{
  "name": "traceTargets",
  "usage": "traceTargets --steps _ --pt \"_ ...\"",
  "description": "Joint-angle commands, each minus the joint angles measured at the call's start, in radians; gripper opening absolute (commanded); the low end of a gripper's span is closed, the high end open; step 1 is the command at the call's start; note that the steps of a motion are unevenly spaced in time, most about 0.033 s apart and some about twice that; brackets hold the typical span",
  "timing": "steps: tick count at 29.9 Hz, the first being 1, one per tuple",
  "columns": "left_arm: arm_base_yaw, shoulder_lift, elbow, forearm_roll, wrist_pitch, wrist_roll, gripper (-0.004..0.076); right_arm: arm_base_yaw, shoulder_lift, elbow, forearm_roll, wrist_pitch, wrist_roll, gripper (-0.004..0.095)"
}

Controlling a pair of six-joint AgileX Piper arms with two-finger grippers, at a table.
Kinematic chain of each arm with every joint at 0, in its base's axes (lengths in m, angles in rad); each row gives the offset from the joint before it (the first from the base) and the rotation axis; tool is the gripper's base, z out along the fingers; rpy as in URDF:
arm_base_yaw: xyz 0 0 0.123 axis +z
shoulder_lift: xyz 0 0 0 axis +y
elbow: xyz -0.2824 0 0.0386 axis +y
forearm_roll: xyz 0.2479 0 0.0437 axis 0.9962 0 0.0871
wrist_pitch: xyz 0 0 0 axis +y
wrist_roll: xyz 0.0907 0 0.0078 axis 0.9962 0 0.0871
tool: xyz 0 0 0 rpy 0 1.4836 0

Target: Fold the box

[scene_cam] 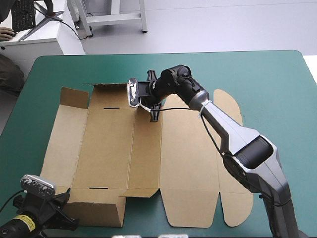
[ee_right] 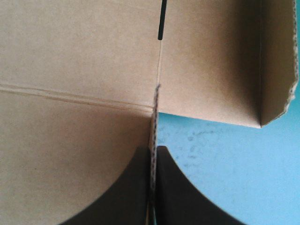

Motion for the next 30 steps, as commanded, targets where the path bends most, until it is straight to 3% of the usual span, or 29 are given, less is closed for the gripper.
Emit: traceTargets --steps 1,6,9,12,20,24,26,30 --pt "-0.002 0.012 -0.024 0.008 -0.05 -0.004 -0.0009 -0.004 -0.067 -0.026 0.004 -0.065 0.051 0.0097" --pt "-0.002 0.012 -0.024 0.01 -0.05 -0.004 -0.001 -0.004 -0.067 -0.026 -0.001 -0.069 0.074 0.0391" --pt "-0.002 0.012 -0.024 0.012 -0.05 -0.002 -0.0009 -0.004 -0.073 -0.026 -0.001 -0.054 0.074 0.0447" --pt "-0.002 0.012 -0.024 0.018 -0.05 -0.002 -0.001 -0.007 -0.098 -0.026 -0.031 -0.02 0.093 0.0412" --pt "-0.002 0.012 -0.024 0.054 -0.05 -0.002 -0.0009 -0.079 -0.215 -0.026 -0.361 0.086 0.513 0.0164" --pt "-0.002 0.012 -0.024 0.044 -0.05 -0.003 -0.001 -0.171 -0.289 -0.026 -0.361 0.17 0.597 -0.0015" --pt "-0.002 0.012 -0.024 0.044 -0.05 -0.003 -0.001 -0.223 -0.323 -0.026 -0.347 0.249 0.64 -0.0013" --pt "-0.002 0.012 -0.024 0.044 -0.05 -0.006 -0.001 -0.333 -0.402 0.023 -0.26 0.258 0.728 -0.0013"
